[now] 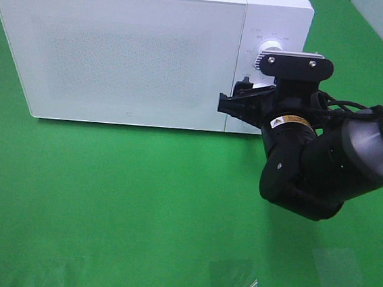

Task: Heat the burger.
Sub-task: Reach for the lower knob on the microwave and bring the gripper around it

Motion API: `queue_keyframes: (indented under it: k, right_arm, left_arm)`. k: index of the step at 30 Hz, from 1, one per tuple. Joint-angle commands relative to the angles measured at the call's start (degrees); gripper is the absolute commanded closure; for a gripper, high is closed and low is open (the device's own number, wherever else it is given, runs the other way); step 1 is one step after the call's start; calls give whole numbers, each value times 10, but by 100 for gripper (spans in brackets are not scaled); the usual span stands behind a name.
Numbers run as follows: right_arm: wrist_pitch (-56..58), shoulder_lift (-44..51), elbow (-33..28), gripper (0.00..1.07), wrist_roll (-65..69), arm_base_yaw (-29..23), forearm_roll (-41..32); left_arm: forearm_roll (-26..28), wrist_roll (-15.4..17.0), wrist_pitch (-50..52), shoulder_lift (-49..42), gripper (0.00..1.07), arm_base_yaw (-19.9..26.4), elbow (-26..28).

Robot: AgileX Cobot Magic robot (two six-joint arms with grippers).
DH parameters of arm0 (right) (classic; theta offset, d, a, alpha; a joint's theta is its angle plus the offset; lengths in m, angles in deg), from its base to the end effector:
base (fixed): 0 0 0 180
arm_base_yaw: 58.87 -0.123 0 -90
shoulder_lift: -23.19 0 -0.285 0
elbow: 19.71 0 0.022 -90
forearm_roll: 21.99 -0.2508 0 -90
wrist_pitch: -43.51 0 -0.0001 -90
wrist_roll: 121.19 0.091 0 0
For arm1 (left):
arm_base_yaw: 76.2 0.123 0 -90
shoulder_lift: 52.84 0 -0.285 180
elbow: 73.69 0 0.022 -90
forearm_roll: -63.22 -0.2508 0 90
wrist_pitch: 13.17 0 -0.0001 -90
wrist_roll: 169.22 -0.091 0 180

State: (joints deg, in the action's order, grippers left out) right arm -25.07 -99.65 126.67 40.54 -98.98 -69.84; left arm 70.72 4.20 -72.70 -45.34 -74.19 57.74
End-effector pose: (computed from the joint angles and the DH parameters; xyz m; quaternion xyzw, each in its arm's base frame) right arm 0.3007 0.1712 0.1335 0.0177 0.7364 -0.0278 0.6757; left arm -0.0047 -0.0104 0.2796 0.0356 0.8436 -0.0254 0.5351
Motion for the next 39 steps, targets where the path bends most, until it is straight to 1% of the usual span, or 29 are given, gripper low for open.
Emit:
queue_keyframes:
  k: [1,6,17,27,28,39]
  right_arm:
    - [14,-17,20,28,-7,2,7]
    - [15,-33,37,29,-10,2,7]
    - [19,-46,45,31,-20,12,17]
    - [23,-46,46,31,-21,17,25]
    - [26,-46,46,31,-21,22,35]
    - [29,-51,46,31,-22,22,37]
  left_arm:
    - [1,3,4,-14,7,1,-2]
    - [1,3,4,-14,7,1,-2]
    - [1,3,4,-14,7,1,-2]
    - [1,3,4,-14,7,1,-2]
    - [1,3,4,-14,7,1,-2]
    - [1,3,4,-14,7,1,-2]
